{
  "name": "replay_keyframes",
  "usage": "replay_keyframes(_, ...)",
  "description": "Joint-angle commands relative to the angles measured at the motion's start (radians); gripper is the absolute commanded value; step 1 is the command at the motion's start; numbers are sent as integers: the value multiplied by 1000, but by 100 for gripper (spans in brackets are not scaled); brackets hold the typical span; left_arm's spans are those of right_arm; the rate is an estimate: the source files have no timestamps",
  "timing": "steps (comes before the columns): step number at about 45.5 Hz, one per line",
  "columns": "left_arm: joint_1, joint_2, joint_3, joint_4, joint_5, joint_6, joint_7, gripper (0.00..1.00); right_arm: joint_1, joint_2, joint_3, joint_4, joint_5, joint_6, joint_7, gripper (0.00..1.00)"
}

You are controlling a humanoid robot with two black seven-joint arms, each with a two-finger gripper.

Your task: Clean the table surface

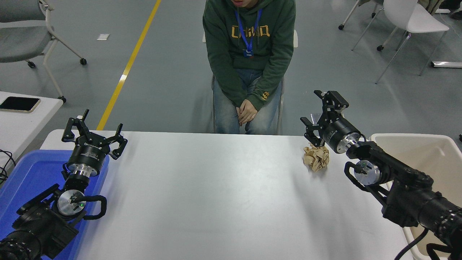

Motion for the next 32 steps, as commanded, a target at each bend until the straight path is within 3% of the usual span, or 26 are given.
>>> replay_keyframes(1, 0, 0, 0, 0, 0, 0, -1, 100, -5, 17, 4, -16, -168, -34, 5, 98)
replay_keyframes(20, 0, 0, 0, 0, 0, 0, -1, 100, -23, 61, 18, -10, -191, -41, 52, 98)
replay_keyframes(32, -2, 0, 0, 0, -1, 0, -1, 100, -60, 90, 150, -11, -159, -17, 51, 98)
